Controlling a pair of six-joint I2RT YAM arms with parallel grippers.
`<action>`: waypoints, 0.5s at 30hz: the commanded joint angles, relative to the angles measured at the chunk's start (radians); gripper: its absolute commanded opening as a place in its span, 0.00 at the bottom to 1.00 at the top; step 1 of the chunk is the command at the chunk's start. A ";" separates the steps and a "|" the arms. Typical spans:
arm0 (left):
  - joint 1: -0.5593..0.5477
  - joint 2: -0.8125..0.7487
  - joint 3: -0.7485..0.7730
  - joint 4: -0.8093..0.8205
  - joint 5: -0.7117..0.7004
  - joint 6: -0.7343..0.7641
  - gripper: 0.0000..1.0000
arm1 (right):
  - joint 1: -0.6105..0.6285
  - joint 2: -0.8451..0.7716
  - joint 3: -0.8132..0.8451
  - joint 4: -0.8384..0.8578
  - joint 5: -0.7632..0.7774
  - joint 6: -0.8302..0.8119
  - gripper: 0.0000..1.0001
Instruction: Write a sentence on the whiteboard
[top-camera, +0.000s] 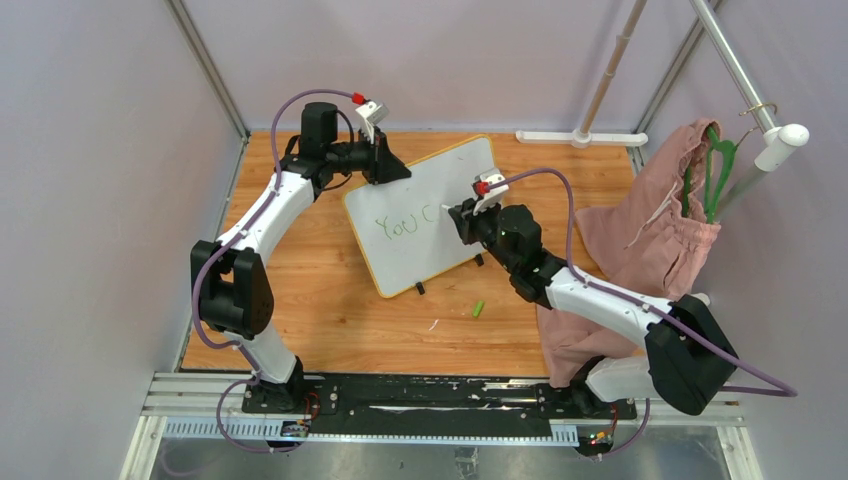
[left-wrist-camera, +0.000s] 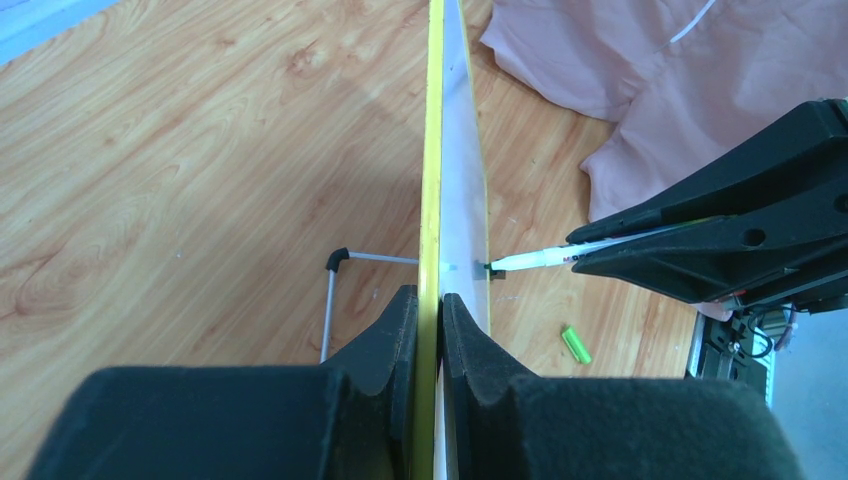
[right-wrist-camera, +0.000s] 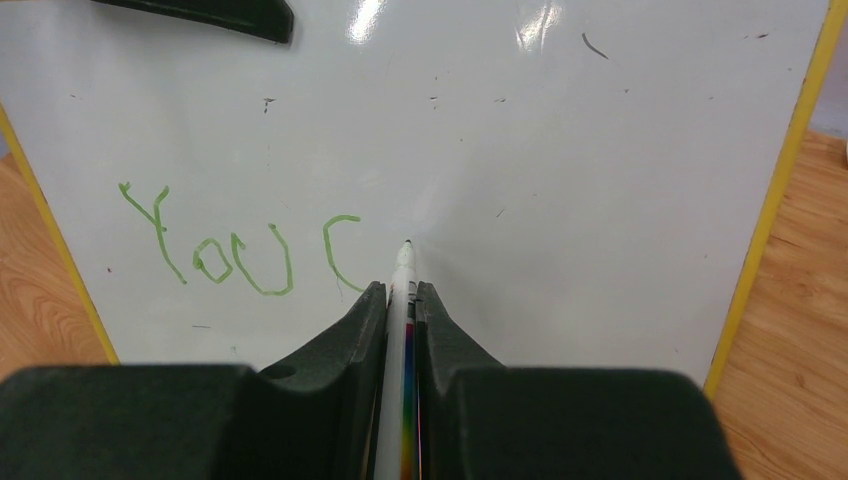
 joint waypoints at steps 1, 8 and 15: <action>-0.023 -0.013 -0.029 -0.005 -0.016 0.043 0.00 | -0.012 -0.019 -0.012 0.020 0.010 0.011 0.00; -0.025 -0.016 -0.029 -0.005 -0.016 0.043 0.00 | -0.012 -0.014 -0.018 0.013 0.012 0.014 0.00; -0.025 -0.015 -0.028 -0.005 -0.016 0.043 0.00 | -0.011 -0.021 -0.019 0.001 0.012 0.011 0.00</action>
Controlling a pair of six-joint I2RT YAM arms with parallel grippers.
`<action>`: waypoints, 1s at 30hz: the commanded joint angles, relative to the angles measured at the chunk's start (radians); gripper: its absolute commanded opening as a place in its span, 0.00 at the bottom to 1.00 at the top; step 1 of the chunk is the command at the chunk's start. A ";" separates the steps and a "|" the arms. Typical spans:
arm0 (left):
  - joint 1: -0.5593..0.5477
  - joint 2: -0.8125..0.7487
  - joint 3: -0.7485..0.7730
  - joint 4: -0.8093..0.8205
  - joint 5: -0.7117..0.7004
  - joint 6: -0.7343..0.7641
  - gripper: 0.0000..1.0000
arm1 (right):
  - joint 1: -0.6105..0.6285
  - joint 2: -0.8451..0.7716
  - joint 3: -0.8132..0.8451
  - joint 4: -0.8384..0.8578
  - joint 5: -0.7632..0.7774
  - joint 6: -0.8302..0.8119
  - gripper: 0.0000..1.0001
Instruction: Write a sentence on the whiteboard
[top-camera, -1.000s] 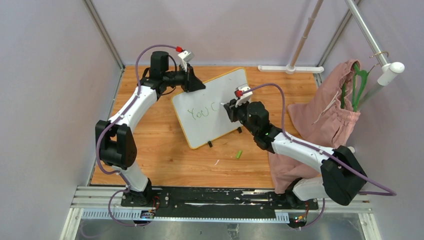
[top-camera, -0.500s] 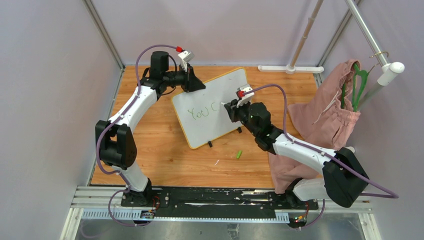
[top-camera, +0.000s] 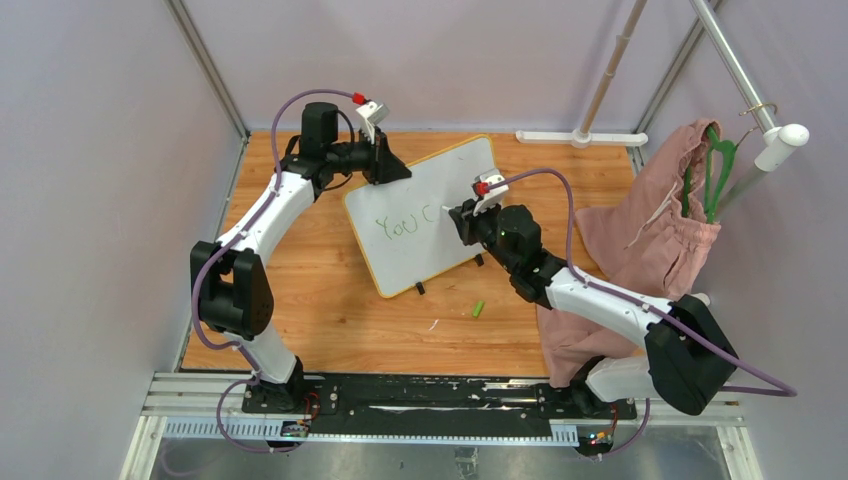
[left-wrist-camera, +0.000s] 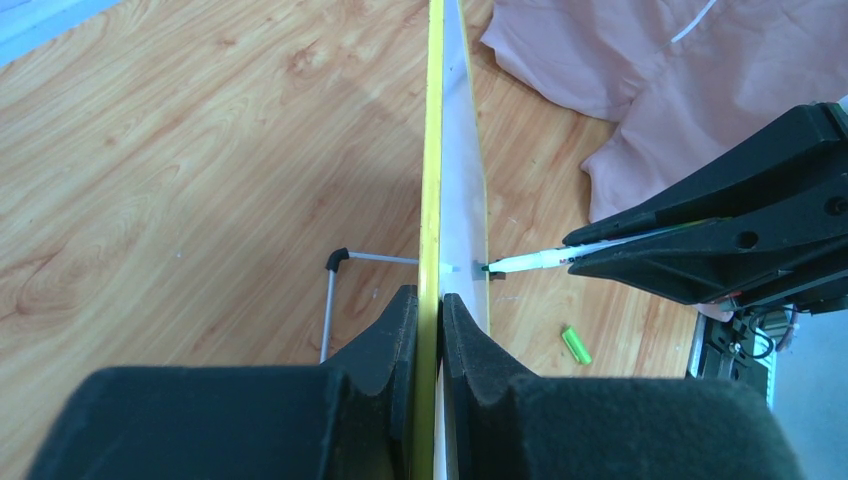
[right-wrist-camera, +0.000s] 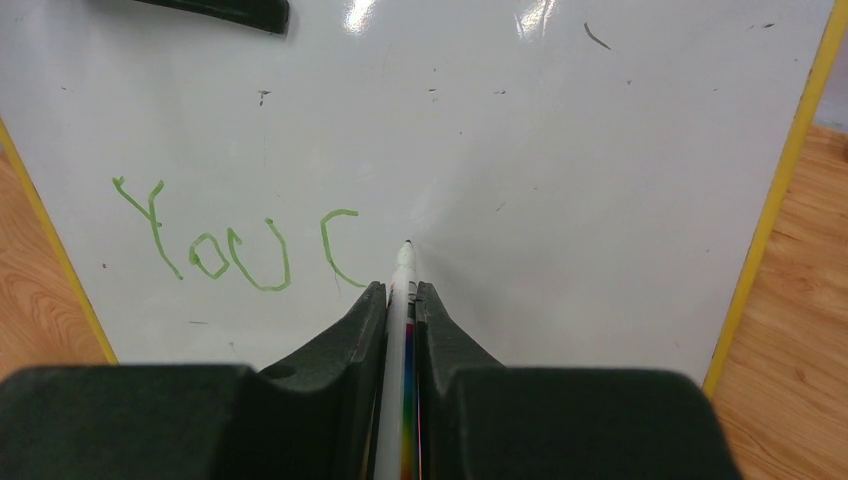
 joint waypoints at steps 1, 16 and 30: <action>-0.021 -0.011 -0.028 -0.004 -0.010 0.043 0.00 | -0.010 -0.024 -0.019 0.007 0.011 0.010 0.00; -0.022 -0.010 -0.027 -0.002 -0.009 0.042 0.00 | -0.011 -0.011 -0.008 -0.010 0.011 0.012 0.00; -0.025 -0.013 -0.029 -0.003 -0.009 0.042 0.00 | -0.009 -0.022 -0.022 -0.012 0.008 0.022 0.00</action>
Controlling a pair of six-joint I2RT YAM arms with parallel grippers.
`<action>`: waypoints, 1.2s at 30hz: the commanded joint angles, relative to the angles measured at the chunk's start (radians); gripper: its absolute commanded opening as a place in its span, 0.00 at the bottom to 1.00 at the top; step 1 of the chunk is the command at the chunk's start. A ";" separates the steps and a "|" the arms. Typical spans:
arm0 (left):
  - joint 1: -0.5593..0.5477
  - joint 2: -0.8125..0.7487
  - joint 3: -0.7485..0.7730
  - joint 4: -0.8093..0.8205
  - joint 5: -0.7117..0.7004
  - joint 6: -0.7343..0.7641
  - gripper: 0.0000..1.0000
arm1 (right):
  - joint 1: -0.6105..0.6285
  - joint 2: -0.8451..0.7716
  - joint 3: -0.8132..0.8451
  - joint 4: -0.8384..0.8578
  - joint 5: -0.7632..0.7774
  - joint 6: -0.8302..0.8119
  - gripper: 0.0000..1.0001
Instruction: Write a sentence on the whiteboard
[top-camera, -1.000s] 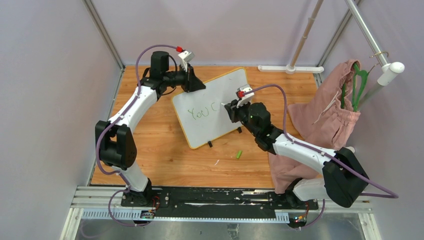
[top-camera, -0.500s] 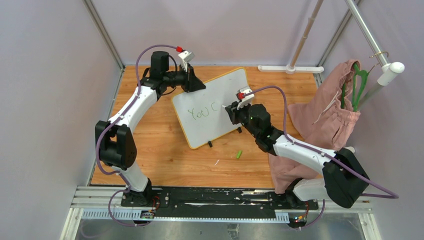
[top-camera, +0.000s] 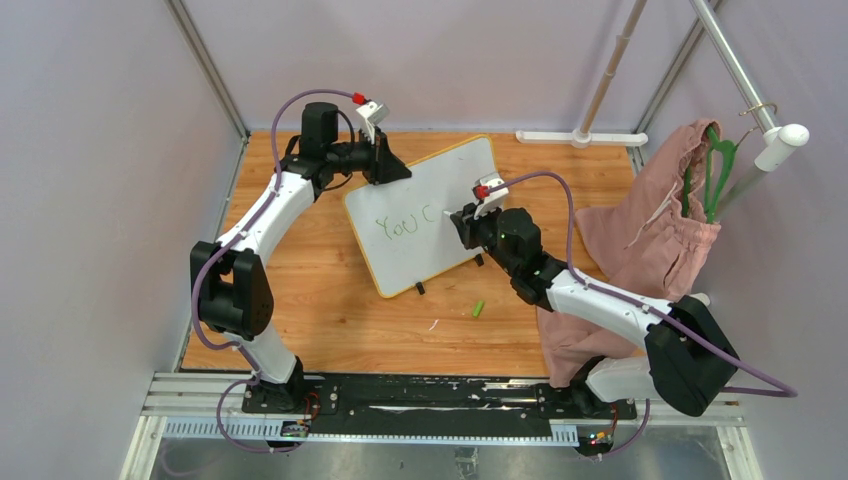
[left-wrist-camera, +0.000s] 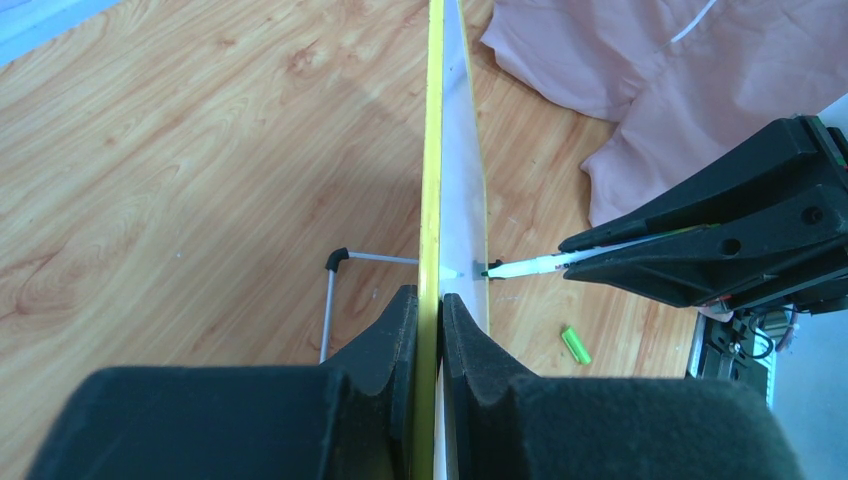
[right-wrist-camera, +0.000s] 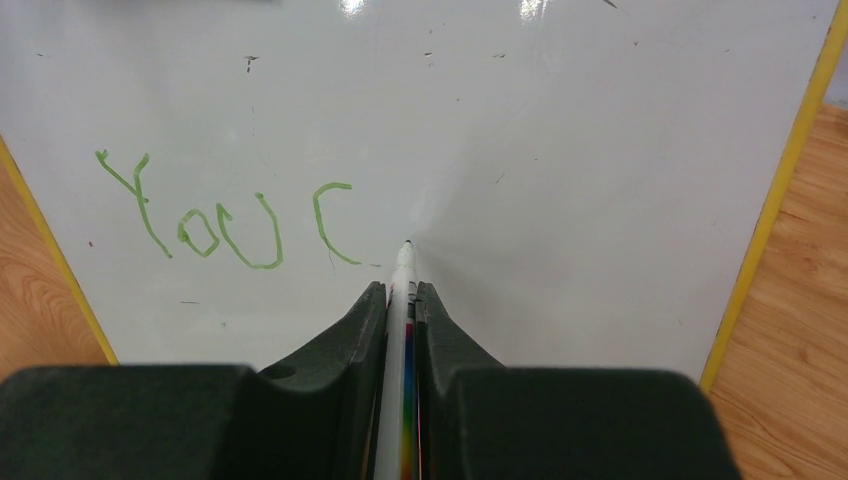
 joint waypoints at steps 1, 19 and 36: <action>-0.024 -0.011 -0.029 -0.001 -0.008 0.043 0.00 | -0.010 -0.012 0.004 0.000 0.007 0.017 0.00; -0.028 -0.009 -0.028 -0.005 -0.010 0.046 0.00 | -0.009 0.010 0.046 0.036 -0.032 0.019 0.00; -0.031 -0.012 -0.028 -0.011 -0.014 0.052 0.00 | 0.001 0.046 0.075 0.028 -0.064 0.024 0.00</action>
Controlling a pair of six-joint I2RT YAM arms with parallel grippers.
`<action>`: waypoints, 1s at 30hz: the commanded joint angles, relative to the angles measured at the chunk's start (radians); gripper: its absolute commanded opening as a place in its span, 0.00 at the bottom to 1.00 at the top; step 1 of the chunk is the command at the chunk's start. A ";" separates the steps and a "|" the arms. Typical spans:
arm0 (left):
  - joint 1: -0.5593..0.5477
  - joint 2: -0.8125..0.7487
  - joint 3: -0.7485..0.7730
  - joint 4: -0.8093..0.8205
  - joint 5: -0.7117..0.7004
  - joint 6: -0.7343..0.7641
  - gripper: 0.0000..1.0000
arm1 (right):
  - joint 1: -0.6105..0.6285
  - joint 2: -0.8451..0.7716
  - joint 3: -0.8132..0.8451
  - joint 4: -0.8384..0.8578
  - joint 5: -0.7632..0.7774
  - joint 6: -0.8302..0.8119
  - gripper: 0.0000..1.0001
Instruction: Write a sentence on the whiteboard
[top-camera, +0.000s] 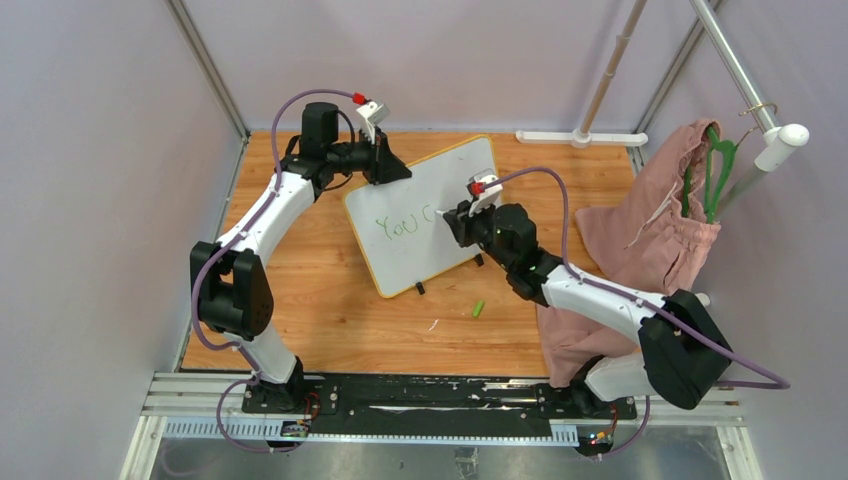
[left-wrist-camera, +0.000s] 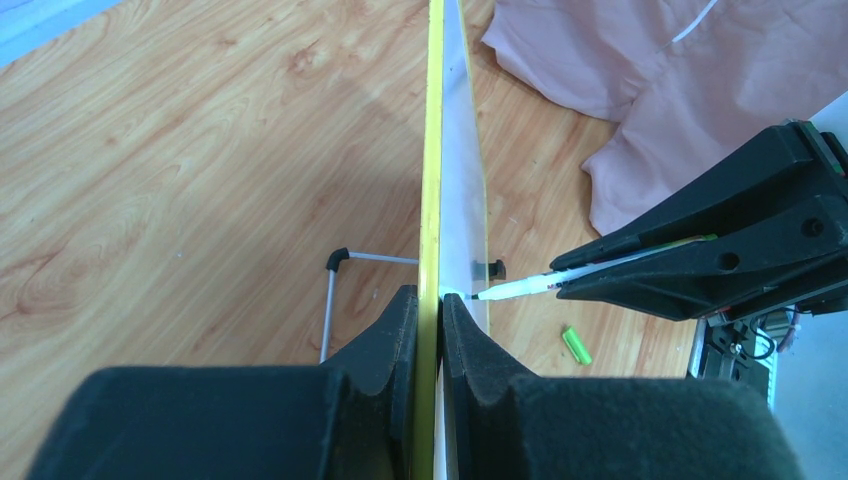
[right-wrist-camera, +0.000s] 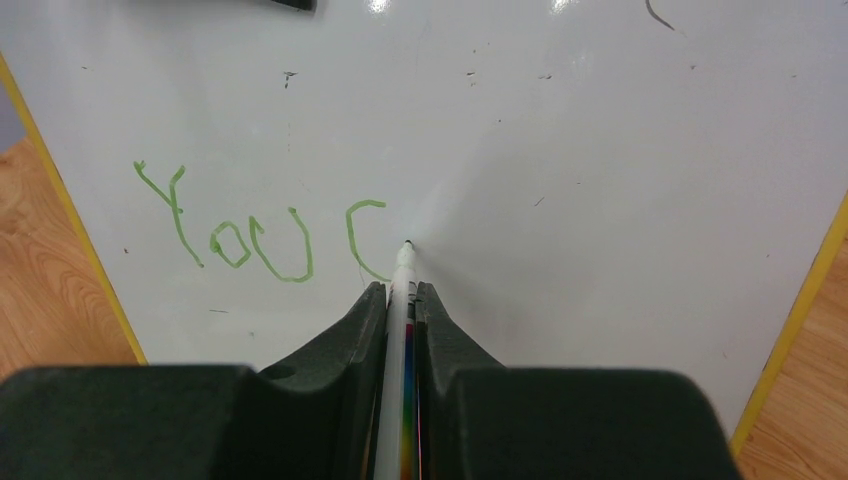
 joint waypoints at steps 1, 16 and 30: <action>-0.029 -0.011 -0.029 -0.010 -0.010 0.051 0.00 | 0.001 0.010 0.043 0.024 -0.005 0.009 0.00; -0.030 -0.015 -0.030 -0.011 -0.011 0.053 0.00 | -0.008 0.020 0.063 -0.052 0.076 0.002 0.00; -0.030 -0.022 -0.033 -0.012 -0.017 0.055 0.00 | -0.018 -0.017 0.020 -0.104 0.134 -0.002 0.00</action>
